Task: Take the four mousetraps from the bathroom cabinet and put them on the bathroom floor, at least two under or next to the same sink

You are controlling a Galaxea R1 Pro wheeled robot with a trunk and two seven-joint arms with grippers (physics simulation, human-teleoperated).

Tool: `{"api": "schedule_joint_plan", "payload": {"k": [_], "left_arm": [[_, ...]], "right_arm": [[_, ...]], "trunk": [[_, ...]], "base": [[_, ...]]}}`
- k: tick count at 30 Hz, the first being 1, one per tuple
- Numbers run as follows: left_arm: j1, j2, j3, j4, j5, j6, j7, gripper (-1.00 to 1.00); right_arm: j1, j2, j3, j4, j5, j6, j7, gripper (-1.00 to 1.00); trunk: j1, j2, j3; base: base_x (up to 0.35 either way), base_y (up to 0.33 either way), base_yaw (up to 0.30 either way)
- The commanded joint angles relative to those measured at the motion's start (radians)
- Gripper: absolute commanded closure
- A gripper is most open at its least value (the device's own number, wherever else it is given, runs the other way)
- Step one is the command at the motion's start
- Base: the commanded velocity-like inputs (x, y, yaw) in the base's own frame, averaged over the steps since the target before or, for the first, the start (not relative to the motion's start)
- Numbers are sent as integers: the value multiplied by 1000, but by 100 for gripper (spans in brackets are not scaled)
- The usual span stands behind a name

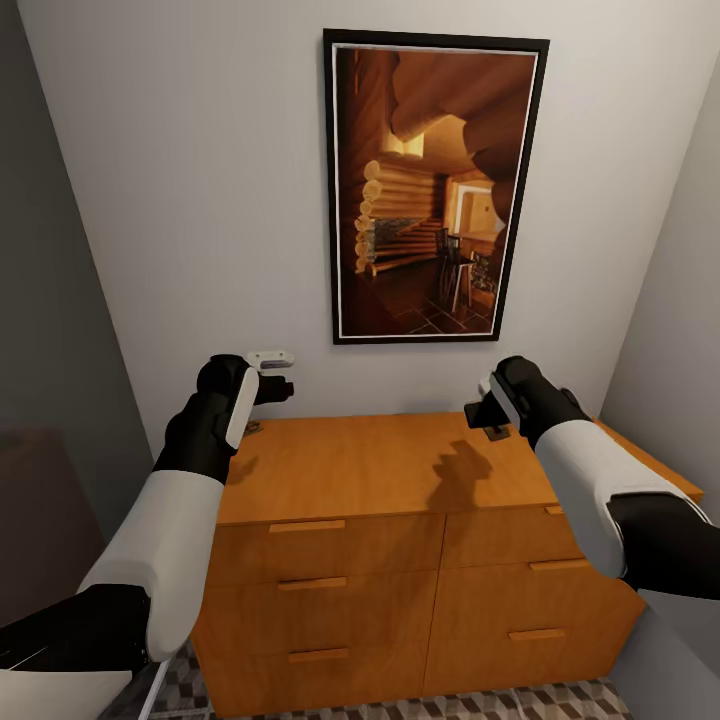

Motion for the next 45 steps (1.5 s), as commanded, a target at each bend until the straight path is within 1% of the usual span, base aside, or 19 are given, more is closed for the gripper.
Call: {"api": "schedule_joint_plan", "payload": {"k": [1, 5, 11, 23, 31, 40, 45], "left_arm": [[-1, -1, 2, -1, 4, 4, 4, -100], [-1, -1, 2, -1, 4, 3, 4, -100], [-1, -1, 2, -1, 3, 3, 4, -100], [-1, 0, 2, -2, 3, -2, 4, -100], [-1, 2, 4, -1, 4, -17, 3, -100], [-1, 2, 4, -6, 4, -10, 4, -100], [-1, 2, 3, -5, 4, -7, 4, -100]], "right_arm": [[-1, -1, 5, 10, 9, 4, 11, 100], [-1, 0, 4, 53, 11, 4, 11, 100], [-1, -2, 3, 65, 15, 4, 11, 100], [-1, -3, 6, 63, 17, 4, 6, 100], [-1, -3, 6, 63, 17, 4, 7, 100], [-1, -2, 10, 62, 24, 4, 7, 100], [-1, -2, 10, 62, 26, 4, 7, 100]], "trunk": [[0, -1, -1], [0, -1, -1], [0, -1, -1], [0, -1, -1], [0, -1, -1], [0, -1, -1], [0, -1, -1]], "base": [[0, 0, 0], [0, 0, 0], [0, 0, 0], [0, 0, 0], [0, 0, 0], [0, 0, -1], [0, 0, -104]]}}
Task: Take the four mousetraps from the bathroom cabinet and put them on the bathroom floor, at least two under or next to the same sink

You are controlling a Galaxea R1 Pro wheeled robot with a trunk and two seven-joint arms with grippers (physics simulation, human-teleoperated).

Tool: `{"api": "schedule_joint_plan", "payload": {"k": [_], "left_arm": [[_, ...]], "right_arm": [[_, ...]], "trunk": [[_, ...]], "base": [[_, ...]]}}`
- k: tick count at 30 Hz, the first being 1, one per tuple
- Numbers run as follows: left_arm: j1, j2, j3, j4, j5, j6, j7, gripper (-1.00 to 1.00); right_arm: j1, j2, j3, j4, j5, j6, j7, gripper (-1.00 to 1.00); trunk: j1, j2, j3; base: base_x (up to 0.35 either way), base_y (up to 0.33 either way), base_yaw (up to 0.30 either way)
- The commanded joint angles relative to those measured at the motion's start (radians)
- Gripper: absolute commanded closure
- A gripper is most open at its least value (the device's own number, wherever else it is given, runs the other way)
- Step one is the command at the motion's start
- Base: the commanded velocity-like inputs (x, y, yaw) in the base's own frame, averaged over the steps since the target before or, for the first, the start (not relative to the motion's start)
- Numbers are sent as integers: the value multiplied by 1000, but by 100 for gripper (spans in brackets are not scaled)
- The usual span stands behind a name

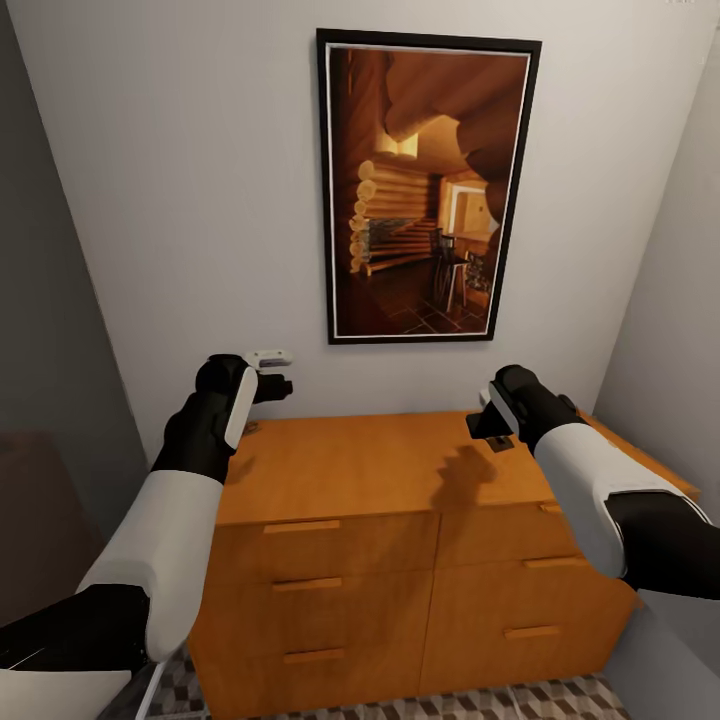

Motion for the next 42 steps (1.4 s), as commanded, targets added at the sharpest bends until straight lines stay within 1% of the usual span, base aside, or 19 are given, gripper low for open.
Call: {"api": "schedule_joint_plan", "payload": {"k": [1, 9, 22, 36, 42], "left_arm": [[-1, -1, 2, -1, 4, 4, 4, -100], [-1, -1, 2, 0, 4, 8, 4, -100], [-1, 0, 2, 2, 6, 10, 5, -100], [-1, 6, 5, 4, 10, 16, 6, -100], [-1, 8, 4, 6, 10, 16, 6, -100]], "right_arm": [[-1, -1, 7, -1, 8, 4, 11, 100], [-1, -2, 5, -2, 4, 4, 11, 100], [-1, -2, 2, -1, 3, 4, 11, 100], [-1, -3, 3, -1, 4, 4, 10, 100], [-1, -3, 5, -1, 5, 4, 7, 100]], "trunk": [[0, -1, -1], [0, -1, -1], [0, -1, -1], [0, -1, -1], [0, -1, -1]], "base": [[0, 0, -192], [0, 0, -199], [5, 10, -21], [105, 252, 0], [82, 111, 0]]}}
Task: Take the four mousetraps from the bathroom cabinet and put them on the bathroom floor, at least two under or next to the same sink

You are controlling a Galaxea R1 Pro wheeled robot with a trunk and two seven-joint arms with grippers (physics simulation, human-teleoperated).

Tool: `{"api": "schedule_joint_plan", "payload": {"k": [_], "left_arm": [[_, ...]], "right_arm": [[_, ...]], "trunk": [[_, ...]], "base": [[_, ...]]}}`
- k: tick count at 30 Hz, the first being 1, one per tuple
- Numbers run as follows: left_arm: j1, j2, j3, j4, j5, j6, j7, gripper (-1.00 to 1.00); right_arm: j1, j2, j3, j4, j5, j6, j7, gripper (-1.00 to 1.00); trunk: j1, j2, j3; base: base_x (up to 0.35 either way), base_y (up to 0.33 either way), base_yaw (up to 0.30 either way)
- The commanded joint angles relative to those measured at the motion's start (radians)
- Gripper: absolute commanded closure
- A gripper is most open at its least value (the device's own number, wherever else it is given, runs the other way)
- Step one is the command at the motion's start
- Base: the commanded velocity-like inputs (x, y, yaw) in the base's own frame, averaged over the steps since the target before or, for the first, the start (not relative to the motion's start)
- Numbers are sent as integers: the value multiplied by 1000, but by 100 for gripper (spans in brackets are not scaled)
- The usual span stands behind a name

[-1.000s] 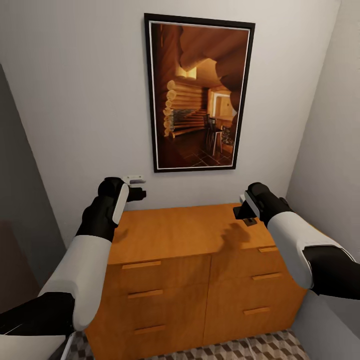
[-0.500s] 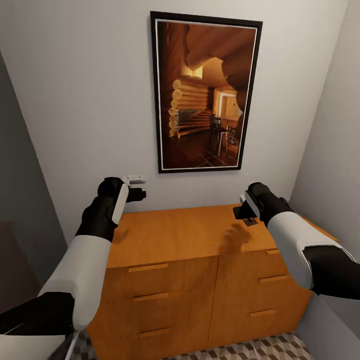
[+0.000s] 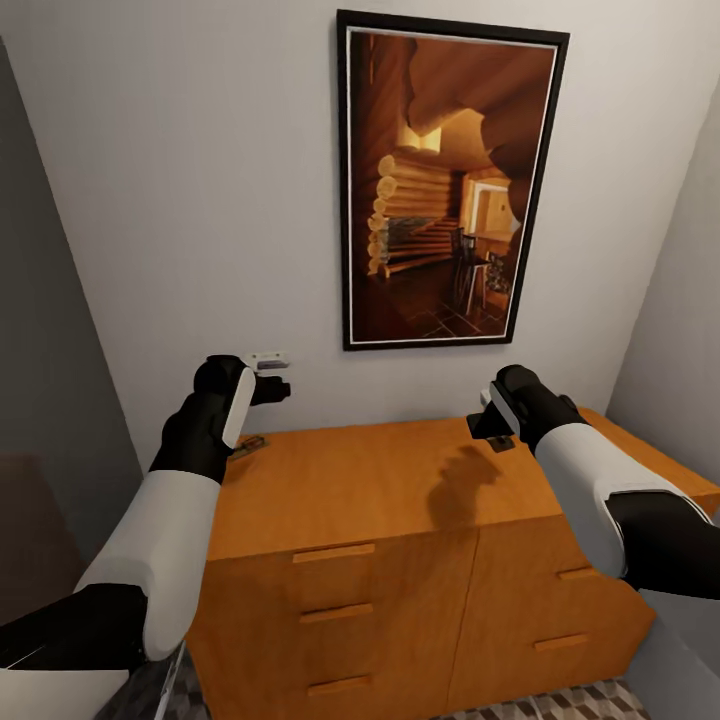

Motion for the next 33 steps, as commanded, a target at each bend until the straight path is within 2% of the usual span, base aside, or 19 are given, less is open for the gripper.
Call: {"api": "schedule_joint_plan", "payload": {"k": [1, 6, 11, 15, 22, 27, 30, 31, 33], "left_arm": [[-1, -1, 2, 0, 5, 4, 5, -100], [-1, -1, 2, 0, 5, 4, 5, -100], [-1, 1, 3, 3, 5, 4, 5, -100], [-1, 19, 3, 5, 5, 4, 5, -100], [-1, 91, 0, 44, 16, 5, 2, -100], [-1, 115, 2, 107, 17, 5, 0, -100], [-1, 139, 2, 133, 16, 6, -1, -100], [-1, 160, 2, 144, 17, 6, -4, -100], [-1, 177, 1, 149, 17, 6, -13, -100]], "right_arm": [[-1, -1, 7, -1, 7, 4, 11, 100], [-1, -1, 8, -1, 7, 4, 10, 100], [-1, -14, 9, 0, 9, 4, 9, 100], [-1, -19, 9, 0, 10, 4, 8, 100], [-1, -22, 9, 1, 11, 4, 9, 100], [-1, -23, 10, 1, 12, 4, 9, 100], [-1, -23, 10, 1, 11, 4, 9, 100], [-1, -24, 9, 1, 11, 4, 9, 100], [-1, -27, 9, 1, 10, 4, 10, 100]], "trunk": [[0, -1, -1], [0, -1, -1], [0, -1, -1], [0, -1, -1], [0, -1, -1], [0, -1, -1], [0, -1, -1], [0, -1, -1], [0, -1, -1]], "base": [[21, 23, 0], [10, 11, 0], [2, 3, 0], [0, 0, 0], [0, 0, 0], [0, 0, 0], [0, 0, 0], [0, 0, 0], [0, 0, -2]]}}
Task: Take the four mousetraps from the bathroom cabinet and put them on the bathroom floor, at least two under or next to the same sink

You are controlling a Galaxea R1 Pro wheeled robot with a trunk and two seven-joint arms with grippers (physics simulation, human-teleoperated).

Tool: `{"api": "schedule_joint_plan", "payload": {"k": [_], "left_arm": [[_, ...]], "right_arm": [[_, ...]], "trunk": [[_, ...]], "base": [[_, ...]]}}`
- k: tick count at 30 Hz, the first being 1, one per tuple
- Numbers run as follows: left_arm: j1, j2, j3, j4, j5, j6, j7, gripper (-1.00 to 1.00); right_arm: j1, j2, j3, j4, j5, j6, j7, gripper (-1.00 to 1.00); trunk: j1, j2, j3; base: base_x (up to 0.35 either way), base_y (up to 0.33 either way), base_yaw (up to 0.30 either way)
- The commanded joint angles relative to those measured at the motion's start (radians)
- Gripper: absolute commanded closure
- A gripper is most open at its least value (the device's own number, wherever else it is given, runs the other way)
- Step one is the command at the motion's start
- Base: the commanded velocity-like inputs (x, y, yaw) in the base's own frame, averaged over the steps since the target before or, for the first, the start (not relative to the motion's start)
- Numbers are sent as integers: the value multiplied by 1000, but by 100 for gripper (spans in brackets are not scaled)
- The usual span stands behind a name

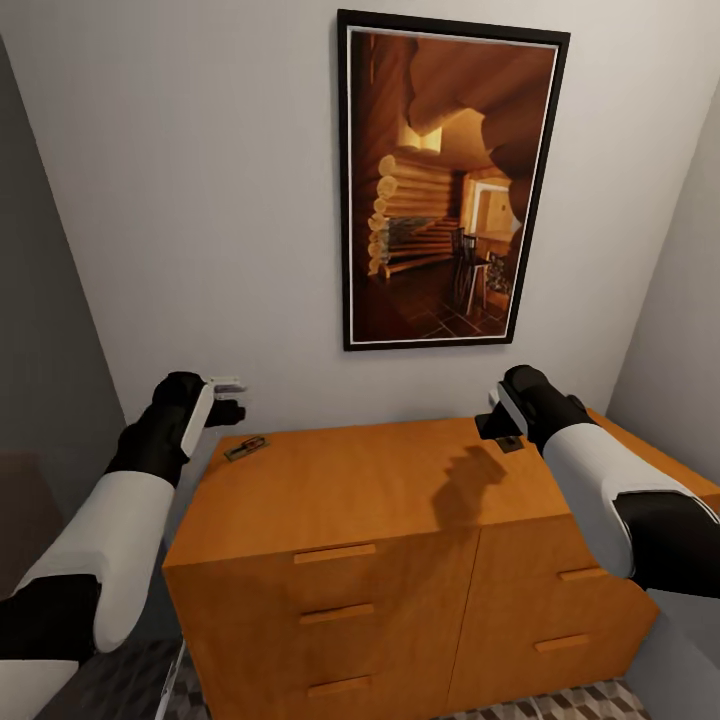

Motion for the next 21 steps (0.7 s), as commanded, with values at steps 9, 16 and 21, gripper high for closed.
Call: {"api": "schedule_joint_plan", "payload": {"k": [9, 16, 21], "left_arm": [[-1, 38, -11, -7, -5, 4, -138, -100], [-1, 50, -15, -13, -8, 4, -158, -100], [-1, 52, -27, -13, -7, 4, -160, -100]], "right_arm": [[-1, -7, 7, 1, 6, 4, 11, 100], [-1, -7, 7, 2, 7, 4, 11, 100], [-1, -7, 7, 2, 6, 4, 10, 100]], "trunk": [[0, -1, 2], [0, -1, 6], [0, -1, 8]], "base": [[0, 0, -172], [0, 0, -248], [0, 0, -253]]}}
